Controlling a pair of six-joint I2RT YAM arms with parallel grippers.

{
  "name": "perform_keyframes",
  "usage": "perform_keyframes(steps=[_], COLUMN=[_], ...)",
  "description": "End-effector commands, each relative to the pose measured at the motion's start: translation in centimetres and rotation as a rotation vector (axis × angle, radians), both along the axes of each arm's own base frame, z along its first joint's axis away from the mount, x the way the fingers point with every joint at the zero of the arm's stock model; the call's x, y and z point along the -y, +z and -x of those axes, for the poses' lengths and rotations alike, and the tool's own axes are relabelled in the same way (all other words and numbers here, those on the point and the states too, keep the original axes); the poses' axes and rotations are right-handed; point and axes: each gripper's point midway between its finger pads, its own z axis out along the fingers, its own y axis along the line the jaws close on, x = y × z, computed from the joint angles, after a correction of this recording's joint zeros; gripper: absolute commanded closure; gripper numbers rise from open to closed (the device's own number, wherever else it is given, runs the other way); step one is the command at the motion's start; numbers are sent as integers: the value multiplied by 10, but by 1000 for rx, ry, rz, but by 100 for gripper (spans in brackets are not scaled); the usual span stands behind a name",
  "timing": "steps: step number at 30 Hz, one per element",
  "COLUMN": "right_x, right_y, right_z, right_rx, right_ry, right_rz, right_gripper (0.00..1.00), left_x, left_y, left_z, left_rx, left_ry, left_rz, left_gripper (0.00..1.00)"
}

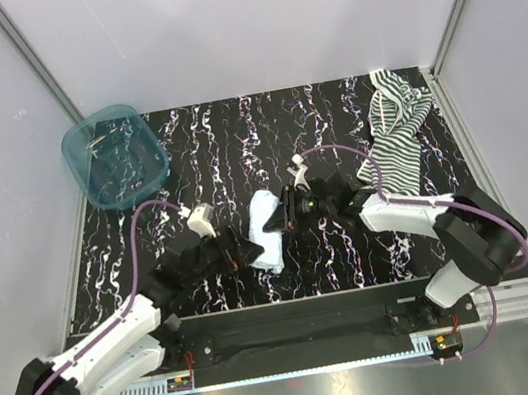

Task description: Roll the towels

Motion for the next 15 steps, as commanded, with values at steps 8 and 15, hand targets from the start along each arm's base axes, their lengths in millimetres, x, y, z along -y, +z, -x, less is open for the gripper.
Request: perform_keyframes(steps=[8,15], right_x=[-1,2], right_y=[110,156], right_z=[4,11], right_rx=[173,252], right_ry=[67,84], right_rz=[-118,-168], right_gripper=[70,69], left_x=[1,13], left_y=[56,117], left_z=[-16,-24], left_rx=[119,222], left_ry=[7,-96], left_rz=[82,341], left_gripper=[1,1])
